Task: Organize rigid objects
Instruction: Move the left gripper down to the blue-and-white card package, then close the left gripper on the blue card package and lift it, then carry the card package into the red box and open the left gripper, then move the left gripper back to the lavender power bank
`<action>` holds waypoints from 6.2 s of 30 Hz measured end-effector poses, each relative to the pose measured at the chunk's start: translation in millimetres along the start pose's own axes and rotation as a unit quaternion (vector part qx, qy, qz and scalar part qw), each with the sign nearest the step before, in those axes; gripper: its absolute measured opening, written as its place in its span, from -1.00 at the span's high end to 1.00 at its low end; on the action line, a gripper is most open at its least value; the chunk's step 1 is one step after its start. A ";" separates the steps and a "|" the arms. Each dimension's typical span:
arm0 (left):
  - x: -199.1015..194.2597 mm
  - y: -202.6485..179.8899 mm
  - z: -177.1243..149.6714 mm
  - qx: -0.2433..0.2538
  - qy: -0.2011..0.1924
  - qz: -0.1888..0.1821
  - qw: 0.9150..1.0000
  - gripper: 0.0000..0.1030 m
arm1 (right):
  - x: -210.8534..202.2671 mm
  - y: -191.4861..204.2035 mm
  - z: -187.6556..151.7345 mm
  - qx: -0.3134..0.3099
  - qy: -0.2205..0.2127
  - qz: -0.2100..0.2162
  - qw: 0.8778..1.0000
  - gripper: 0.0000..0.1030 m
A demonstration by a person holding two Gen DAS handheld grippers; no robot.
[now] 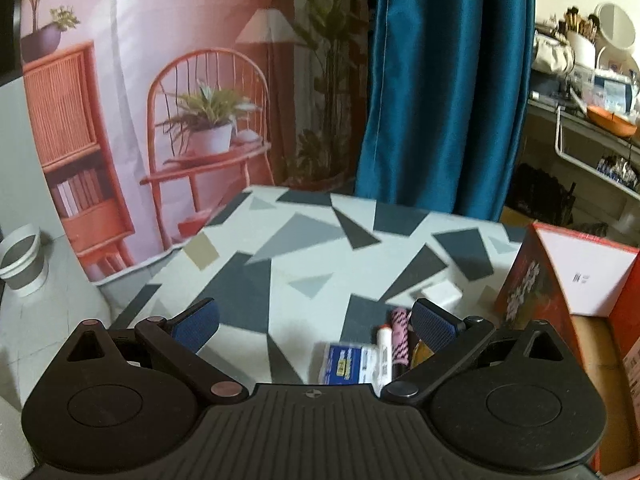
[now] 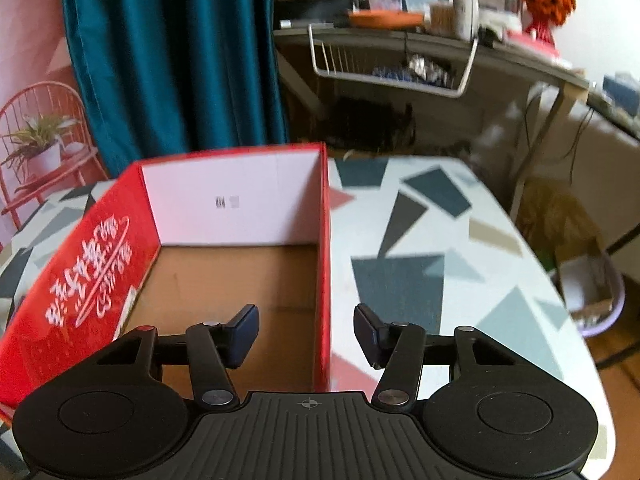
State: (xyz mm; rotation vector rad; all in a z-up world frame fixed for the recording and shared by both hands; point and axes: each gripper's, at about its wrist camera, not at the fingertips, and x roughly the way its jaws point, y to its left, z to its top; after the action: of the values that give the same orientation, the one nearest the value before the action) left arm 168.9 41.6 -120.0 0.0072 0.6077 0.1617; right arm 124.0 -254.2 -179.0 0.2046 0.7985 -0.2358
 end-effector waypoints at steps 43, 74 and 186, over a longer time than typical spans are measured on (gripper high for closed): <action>79.7 1.2 -40.4 -0.057 0.135 -0.084 0.986 -0.33 | 0.4 -5.0 -17.9 -0.020 0.047 -0.010 0.999 0.79; 113.8 -0.8 -47.0 -0.014 0.115 -0.084 0.990 -0.11 | -1.3 -0.2 -18.7 -0.026 0.043 -0.013 0.999 0.76; 80.2 -26.3 6.5 0.108 0.047 -0.165 0.979 -0.32 | 1.4 4.0 -23.2 -0.085 0.031 -0.002 0.996 0.75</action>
State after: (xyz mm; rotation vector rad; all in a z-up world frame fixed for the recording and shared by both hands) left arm 241.3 28.2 -161.6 0.1084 0.7093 -0.2271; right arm 110.2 -244.4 -195.5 0.0498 0.8770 -0.1653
